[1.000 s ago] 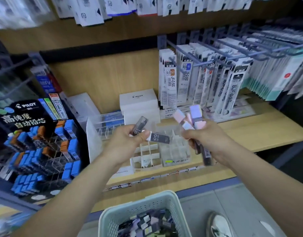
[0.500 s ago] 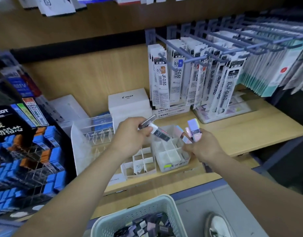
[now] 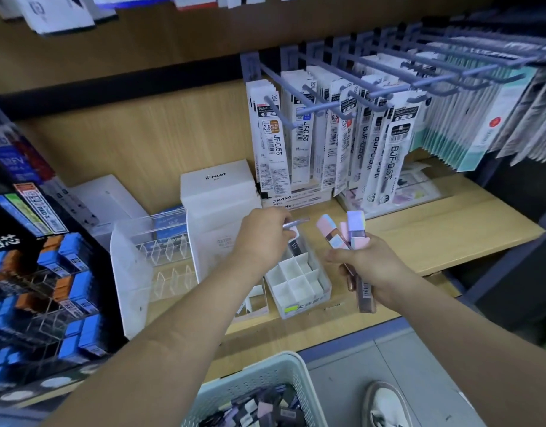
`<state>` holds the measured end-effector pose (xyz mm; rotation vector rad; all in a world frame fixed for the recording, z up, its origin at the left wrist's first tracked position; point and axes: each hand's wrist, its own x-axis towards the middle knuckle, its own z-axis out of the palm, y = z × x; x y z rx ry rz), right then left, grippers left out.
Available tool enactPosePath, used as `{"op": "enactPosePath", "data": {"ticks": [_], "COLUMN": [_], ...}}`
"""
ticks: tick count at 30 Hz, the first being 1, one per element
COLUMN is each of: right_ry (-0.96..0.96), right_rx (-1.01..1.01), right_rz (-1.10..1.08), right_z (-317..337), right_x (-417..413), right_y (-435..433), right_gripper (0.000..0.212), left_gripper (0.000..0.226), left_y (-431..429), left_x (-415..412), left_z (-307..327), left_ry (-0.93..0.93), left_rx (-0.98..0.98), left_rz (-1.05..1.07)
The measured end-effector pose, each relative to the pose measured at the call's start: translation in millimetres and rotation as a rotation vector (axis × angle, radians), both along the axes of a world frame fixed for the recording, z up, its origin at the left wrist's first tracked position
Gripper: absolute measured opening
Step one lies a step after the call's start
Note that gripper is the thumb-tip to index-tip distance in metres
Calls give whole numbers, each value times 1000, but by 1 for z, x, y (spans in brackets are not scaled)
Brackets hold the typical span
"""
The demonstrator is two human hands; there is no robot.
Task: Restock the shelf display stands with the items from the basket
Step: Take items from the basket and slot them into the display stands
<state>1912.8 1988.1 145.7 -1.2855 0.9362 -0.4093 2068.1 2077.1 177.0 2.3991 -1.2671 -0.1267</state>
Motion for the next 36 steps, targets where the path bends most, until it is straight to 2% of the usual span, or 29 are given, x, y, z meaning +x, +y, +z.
{"op": "enactPosePath", "data": {"ticks": [7, 11, 14, 19, 20, 22, 26, 29, 33, 36], "right_ry": [-78, -117, -190, -282, -286, -292, -282, -274, -275, -282], "right_rx": [79, 98, 127, 123, 112, 117, 144, 175, 235, 287], "right_rz": [-26, -30, -30, 91, 105, 93, 26, 6, 15, 24], "right_z": [1, 3, 11, 24, 24, 24, 25, 24, 23, 24], "right_x": [4, 6, 8, 11, 13, 14, 12, 11, 12, 13], "right_y": [-1, 0, -2, 2, 4, 5, 3, 3, 5, 4], "right_gripper": [20, 20, 17, 15, 15, 17, 19, 26, 37, 17], "left_gripper": [21, 21, 15, 10, 6, 14, 20, 16, 16, 16], "left_y": [-4, -1, 9, 24, 27, 32, 43, 49, 50, 51], "left_x": [0, -2, -3, -17, -20, -20, -14, -11, -12, -12], "left_z": [-14, -6, 9, 20, 22, 24, 25, 24, 22, 24], "left_ry": [-189, -273, -76, 409, 525, 720, 998, 1052, 989, 891], "left_rx": [115, 90, 1, 113, 83, -19, -249, -405, -479, -473], "left_rz": [-73, -83, -4, -140, -155, -141, -13, 84, 115, 104]}}
